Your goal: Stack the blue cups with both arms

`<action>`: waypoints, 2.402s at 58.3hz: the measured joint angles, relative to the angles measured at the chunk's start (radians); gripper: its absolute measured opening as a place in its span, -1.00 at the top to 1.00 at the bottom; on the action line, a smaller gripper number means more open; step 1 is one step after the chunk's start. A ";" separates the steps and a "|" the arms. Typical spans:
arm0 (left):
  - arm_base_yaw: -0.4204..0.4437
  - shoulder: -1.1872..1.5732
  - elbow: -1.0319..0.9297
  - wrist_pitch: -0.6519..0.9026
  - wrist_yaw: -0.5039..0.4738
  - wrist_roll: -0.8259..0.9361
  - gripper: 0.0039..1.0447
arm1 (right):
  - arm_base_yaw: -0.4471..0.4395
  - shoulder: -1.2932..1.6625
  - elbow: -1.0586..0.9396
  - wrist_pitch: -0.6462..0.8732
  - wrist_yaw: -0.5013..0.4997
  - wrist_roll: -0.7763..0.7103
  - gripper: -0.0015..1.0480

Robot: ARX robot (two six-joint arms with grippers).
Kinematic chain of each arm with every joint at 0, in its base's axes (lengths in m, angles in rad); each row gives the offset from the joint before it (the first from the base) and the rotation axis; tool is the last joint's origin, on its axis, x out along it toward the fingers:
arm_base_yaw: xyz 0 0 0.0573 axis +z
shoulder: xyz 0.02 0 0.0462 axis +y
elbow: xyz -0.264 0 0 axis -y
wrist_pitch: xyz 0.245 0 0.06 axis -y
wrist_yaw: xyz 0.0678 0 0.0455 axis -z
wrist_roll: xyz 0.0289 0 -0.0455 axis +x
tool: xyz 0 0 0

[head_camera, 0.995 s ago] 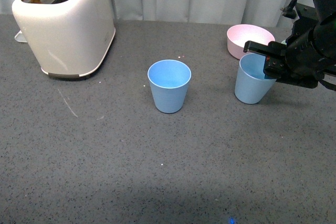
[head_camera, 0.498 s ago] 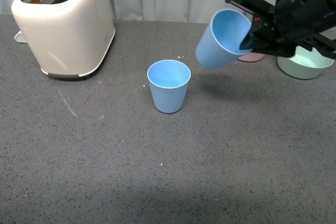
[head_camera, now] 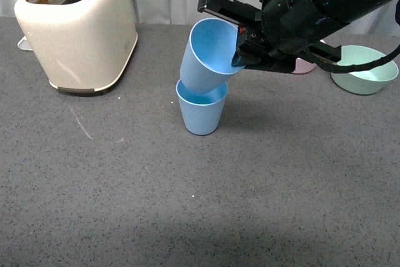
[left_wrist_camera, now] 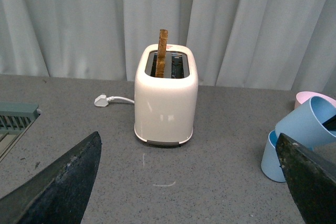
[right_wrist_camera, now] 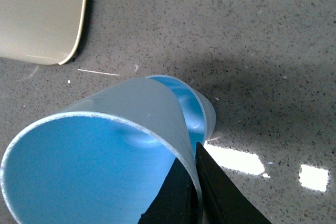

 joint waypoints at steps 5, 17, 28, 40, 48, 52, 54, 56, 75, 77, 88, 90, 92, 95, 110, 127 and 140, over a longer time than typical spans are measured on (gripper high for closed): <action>0.000 0.000 0.000 0.000 0.000 0.000 -0.88 | 0.000 -0.002 -0.009 0.056 -0.017 0.000 0.64; 0.000 0.000 0.000 0.000 0.000 0.000 -0.88 | 0.002 -0.006 -0.037 0.111 0.036 -0.030 -0.01; 0.000 0.000 0.000 -0.001 -0.002 0.000 -0.88 | -0.016 -0.070 -0.433 1.012 0.545 -0.365 0.56; 0.000 0.000 0.000 -0.002 0.000 0.000 -0.88 | -0.121 -0.314 -0.702 1.279 0.488 -0.462 0.98; 0.000 0.000 0.000 -0.002 0.000 0.000 -0.88 | -0.178 -0.433 -0.873 1.278 0.420 -0.477 0.98; 0.000 0.000 0.000 -0.002 -0.001 0.000 -0.88 | -0.194 -0.487 -0.914 1.274 0.400 -0.478 0.98; 0.000 0.000 0.000 -0.002 -0.001 0.000 -0.88 | -0.204 -0.522 -0.937 1.269 0.388 -0.478 0.98; 0.000 0.000 0.000 -0.002 -0.001 0.000 -0.88 | -0.212 -0.546 -0.954 1.263 0.381 -0.478 0.98; 0.000 0.000 0.000 -0.002 0.000 0.000 -0.88 | -0.282 -0.777 -1.090 1.160 0.318 -0.479 0.98; 0.000 0.000 0.000 -0.002 -0.001 0.000 -0.88 | -0.289 -0.814 -1.105 1.137 0.309 -0.478 0.98; 0.000 0.000 0.000 -0.002 0.000 0.000 -0.88 | -0.359 -0.982 -1.157 1.021 0.224 -0.479 0.98; 0.000 0.000 0.000 -0.002 0.000 0.000 -0.88 | -0.377 -1.020 -1.166 0.993 0.217 -0.479 0.98; 0.000 0.000 0.000 -0.002 0.000 0.000 -0.88 | -0.389 -1.057 -1.174 0.964 0.218 -0.478 0.98; 0.000 0.000 0.000 -0.002 -0.001 0.000 -0.88 | -0.391 -1.094 -1.181 0.935 0.216 -0.479 0.98; 0.000 0.000 0.000 -0.002 0.000 0.000 -0.88 | -0.392 -1.310 -1.206 0.749 0.211 -0.478 0.98; 0.000 0.000 0.000 -0.002 0.000 0.000 -0.88 | -0.392 -1.507 -1.213 0.569 0.211 -0.478 0.98; 0.000 0.000 0.000 -0.002 0.000 0.000 -0.88 | -0.392 -1.622 -1.213 0.459 0.210 -0.478 0.98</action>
